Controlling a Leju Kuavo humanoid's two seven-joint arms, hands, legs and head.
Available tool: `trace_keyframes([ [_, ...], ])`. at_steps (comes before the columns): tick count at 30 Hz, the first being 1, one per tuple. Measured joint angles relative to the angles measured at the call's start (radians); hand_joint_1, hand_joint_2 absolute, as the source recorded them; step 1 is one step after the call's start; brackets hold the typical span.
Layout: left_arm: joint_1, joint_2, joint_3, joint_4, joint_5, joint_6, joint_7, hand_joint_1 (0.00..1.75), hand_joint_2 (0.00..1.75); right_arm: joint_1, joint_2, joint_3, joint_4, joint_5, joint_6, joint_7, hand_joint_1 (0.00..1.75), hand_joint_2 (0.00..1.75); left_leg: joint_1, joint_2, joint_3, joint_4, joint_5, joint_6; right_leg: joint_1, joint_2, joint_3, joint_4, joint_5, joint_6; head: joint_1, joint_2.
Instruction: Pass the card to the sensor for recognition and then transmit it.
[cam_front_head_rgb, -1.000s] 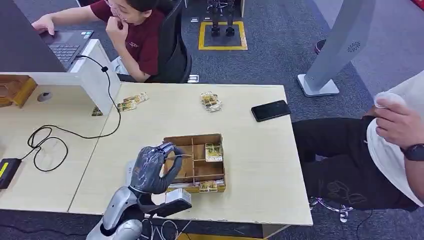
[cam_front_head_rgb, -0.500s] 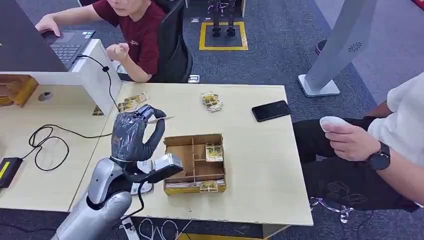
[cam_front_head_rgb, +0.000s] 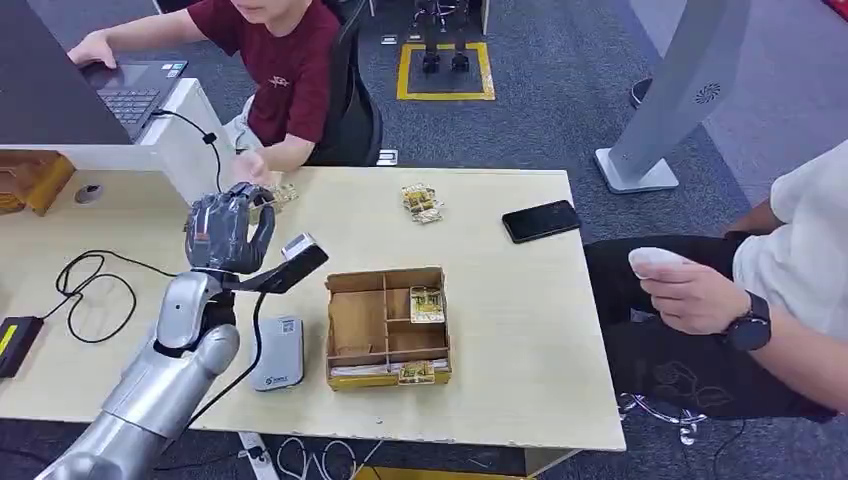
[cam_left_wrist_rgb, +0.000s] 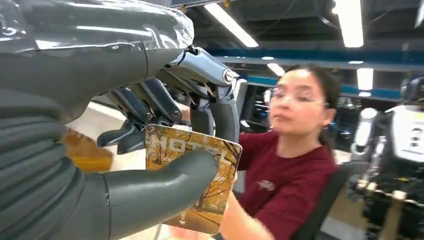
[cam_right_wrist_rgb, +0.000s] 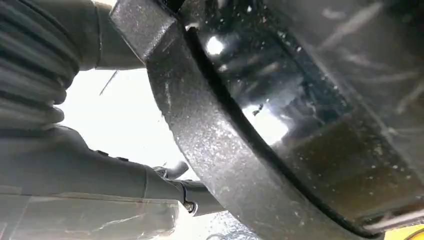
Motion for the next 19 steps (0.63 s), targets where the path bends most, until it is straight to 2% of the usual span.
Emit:
trace_keyframes([
  [19,0.0,0.006,0.032,0.051,0.006,0.003,-0.003,1.75,1.75,0.002,-0.003,0.003,-0.005,0.001,-0.003,-0.003,0.0,1.75,0.0,0.0,-0.001,0.0,0.0,0.0,0.0,0.0,-0.001,0.0,0.0,0.0,0.0,0.0],
])
